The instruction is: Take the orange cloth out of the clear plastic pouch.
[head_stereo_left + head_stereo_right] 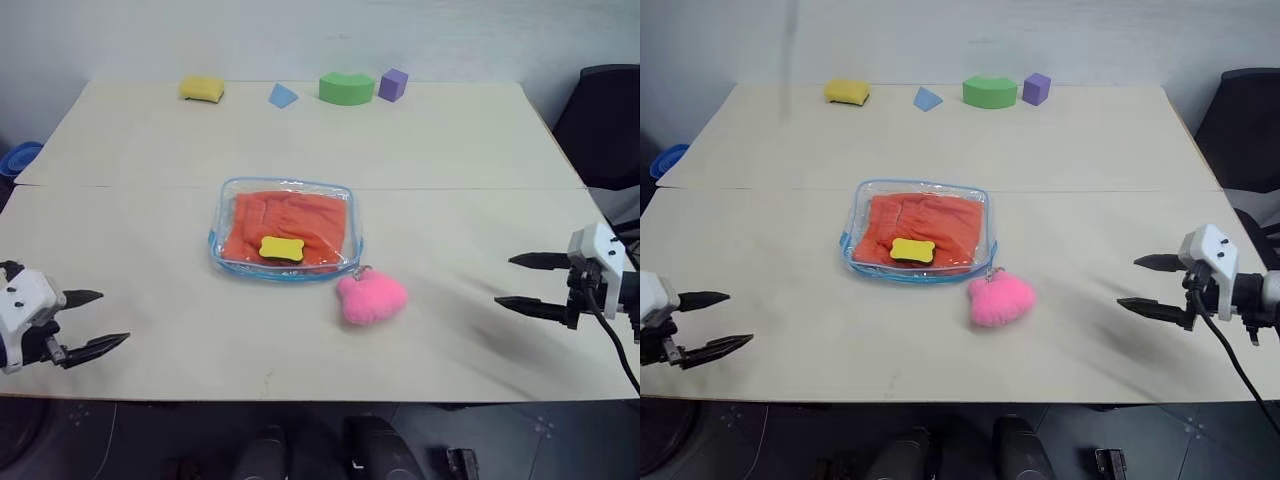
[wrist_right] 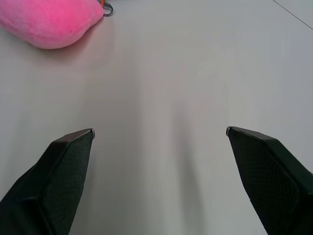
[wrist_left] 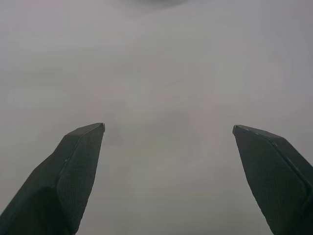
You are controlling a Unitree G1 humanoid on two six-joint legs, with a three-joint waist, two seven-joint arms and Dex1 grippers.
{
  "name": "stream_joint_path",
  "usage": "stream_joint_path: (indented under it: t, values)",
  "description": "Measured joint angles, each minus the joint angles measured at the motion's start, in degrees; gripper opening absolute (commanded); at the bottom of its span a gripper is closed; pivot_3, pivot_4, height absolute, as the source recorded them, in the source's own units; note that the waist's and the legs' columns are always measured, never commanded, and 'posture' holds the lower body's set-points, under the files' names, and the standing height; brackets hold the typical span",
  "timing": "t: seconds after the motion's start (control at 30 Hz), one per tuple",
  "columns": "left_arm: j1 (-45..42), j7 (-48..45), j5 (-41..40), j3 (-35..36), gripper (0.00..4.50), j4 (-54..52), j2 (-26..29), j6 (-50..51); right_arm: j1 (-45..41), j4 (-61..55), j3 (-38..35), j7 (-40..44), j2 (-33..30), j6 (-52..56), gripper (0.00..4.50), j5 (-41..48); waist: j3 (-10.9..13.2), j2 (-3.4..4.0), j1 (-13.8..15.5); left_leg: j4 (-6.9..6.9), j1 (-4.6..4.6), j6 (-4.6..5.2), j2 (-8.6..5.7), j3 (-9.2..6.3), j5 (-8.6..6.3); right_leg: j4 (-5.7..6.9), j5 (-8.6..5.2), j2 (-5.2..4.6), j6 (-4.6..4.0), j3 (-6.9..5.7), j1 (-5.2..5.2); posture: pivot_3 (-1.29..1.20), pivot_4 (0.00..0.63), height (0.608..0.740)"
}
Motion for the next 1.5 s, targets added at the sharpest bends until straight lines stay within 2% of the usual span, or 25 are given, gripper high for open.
stream_joint_path:
  t: [0.3, 0.67, 0.97, 1.1, 1.2, 1.27, 1.37, 1.5]
  values:
    - [0.2, 1.1, 0.4, -0.8, 4.47, -1.8, -1.4, 0.5, 2.8, -3.0, -2.4, -2.1, 0.0, 0.7, 4.5, 0.4, 0.0, 0.0, 0.0, 0.05, 0.01, 0.0, 0.0, 0.0, 0.0, 0.09, 0.01, 0.0, 0.02, 0.0, 0.0, 0.0, 0.15, 0.74]
    - [0.0, 2.5, -0.1, -0.9, 4.47, -4.4, -3.2, 4.0, 2.1, -5.3, -2.4, -6.0, 0.7, 3.6, 4.5, 1.1, 0.0, 0.0, 0.1, 0.14, 0.03, -0.01, 0.0, 0.0, 0.01, 0.23, 0.01, 0.01, 0.02, 0.01, 0.0, 0.0, 0.15, 0.74]
    - [-5.5, 2.1, -3.6, -3.2, 4.47, -7.2, -3.8, 7.9, 3.7, -10.0, -2.8, -6.0, 1.3, 7.5, 4.5, 4.7, 0.0, 0.0, 0.1, 0.28, 0.06, -0.01, -0.01, 0.0, 0.02, 0.41, 0.01, 0.01, 0.02, 0.02, 0.01, 0.0, 0.15, 0.74]
    - [-12.5, 0.9, -5.8, -7.9, 4.47, -8.9, -3.1, 10.8, 6.0, -14.3, -4.0, -6.2, 1.9, 8.6, 4.5, 6.3, 0.0, 0.0, 0.3, 0.32, 0.05, -0.07, -0.01, -0.03, 0.07, 0.49, 0.02, 0.03, 0.03, -0.01, 0.01, 0.0, 0.15, 0.74]
    - [-23.5, 0.5, -6.7, -14.1, 4.47, -8.9, -3.1, 12.7, 6.2, -21.0, -4.5, -8.1, 3.1, 10.5, 4.5, 8.3, 0.0, -0.01, 0.4, 0.47, 0.03, -0.12, -0.02, -0.04, 0.11, 0.62, 0.04, 0.03, 0.07, -0.04, 0.03, 0.0, 0.15, 0.74]
    - [-32.8, -1.2, -6.2, -20.8, 4.47, -7.9, -3.8, 12.9, 5.6, -26.2, -4.2, -9.7, 4.2, 12.2, 4.5, 10.1, 0.0, -0.01, 0.4, 0.6, -0.01, -0.13, -0.03, -0.05, 0.12, 0.67, 0.06, 0.06, 0.11, -0.05, 0.04, 0.0, 0.15, 0.74]
    - [-43.9, -4.5, -3.5, -30.0, 4.47, -3.7, -7.4, 10.9, 4.3, -32.4, -2.8, -11.9, 5.0, 14.3, 4.5, 12.0, 0.0, -0.01, 0.4, 0.75, -0.14, -0.17, -0.05, -0.06, 0.13, 0.69, 0.07, 0.11, 0.13, -0.06, 0.01, 0.0, 0.15, 0.74]
    - [-56.5, -8.6, 4.2, -41.0, 4.47, 10.6, -14.4, 3.1, 3.1, -38.0, -0.3, -15.5, 6.8, 16.5, 4.5, 12.9, 0.0, -0.05, 0.3, 1.03, -0.34, -0.21, -0.04, -0.02, 0.16, 0.72, 0.09, 0.21, 0.17, -0.02, -0.1, 0.0, 0.15, 0.74]
